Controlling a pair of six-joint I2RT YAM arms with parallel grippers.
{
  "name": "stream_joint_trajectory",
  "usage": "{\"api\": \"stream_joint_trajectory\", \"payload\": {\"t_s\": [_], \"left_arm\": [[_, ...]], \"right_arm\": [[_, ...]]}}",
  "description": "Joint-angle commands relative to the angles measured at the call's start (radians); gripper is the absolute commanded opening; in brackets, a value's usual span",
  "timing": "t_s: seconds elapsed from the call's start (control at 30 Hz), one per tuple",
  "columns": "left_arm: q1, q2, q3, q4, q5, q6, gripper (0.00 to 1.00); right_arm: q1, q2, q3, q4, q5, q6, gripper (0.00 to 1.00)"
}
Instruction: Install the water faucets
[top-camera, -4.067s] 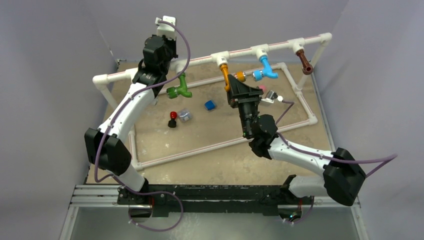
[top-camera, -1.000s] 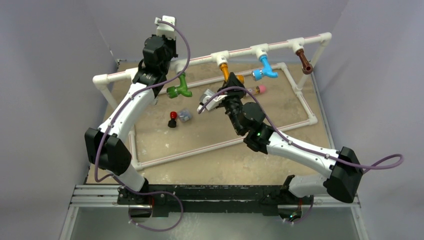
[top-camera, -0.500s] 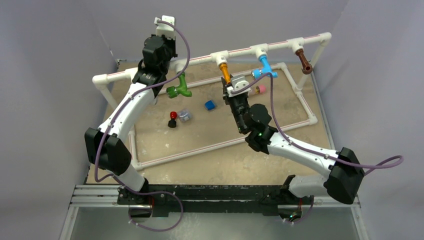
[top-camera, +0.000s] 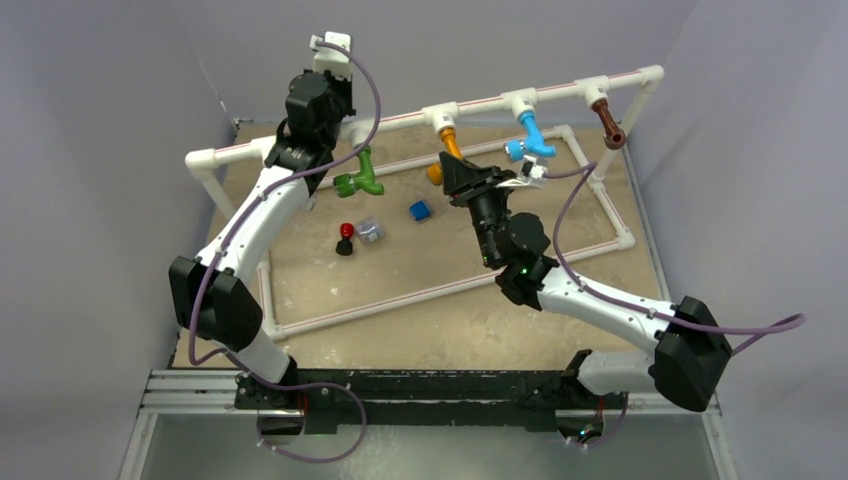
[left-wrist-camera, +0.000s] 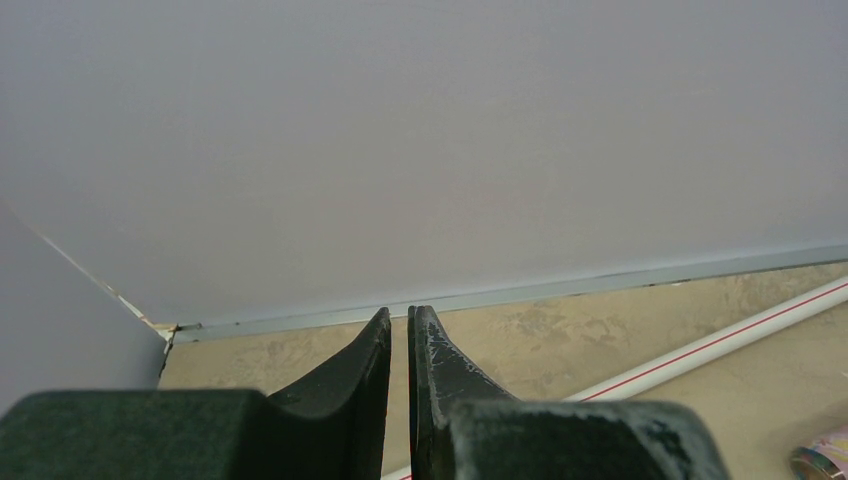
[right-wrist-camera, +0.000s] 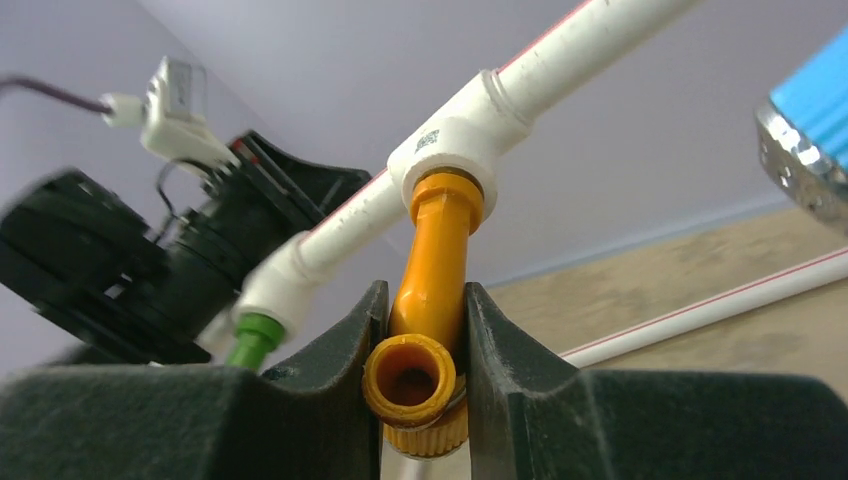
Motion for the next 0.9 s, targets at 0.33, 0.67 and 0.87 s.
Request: {"api": "stream_joint_trajectory", "payload": {"t_s": [0.33,0.67,0.87], "left_arm": [[-0.013,0.021,-0.052,-0.13,0.009,0.013,0.1],[-0.014,0.024,-0.052,-0.129,0.007,0.013,0.1],[-0.015,0.028,-0.05,-0.13,0.005,0.014,0.1]], "right_arm": [[-0.002,-0.041,-0.084,0.244,-0.075,0.959,0.0],[-0.001,-0.051,-0.103,0.229,-0.077,1.063,0.16],[-0.003,-0.106,-0.136,0.17,-0.06,0.987,0.61]]}}
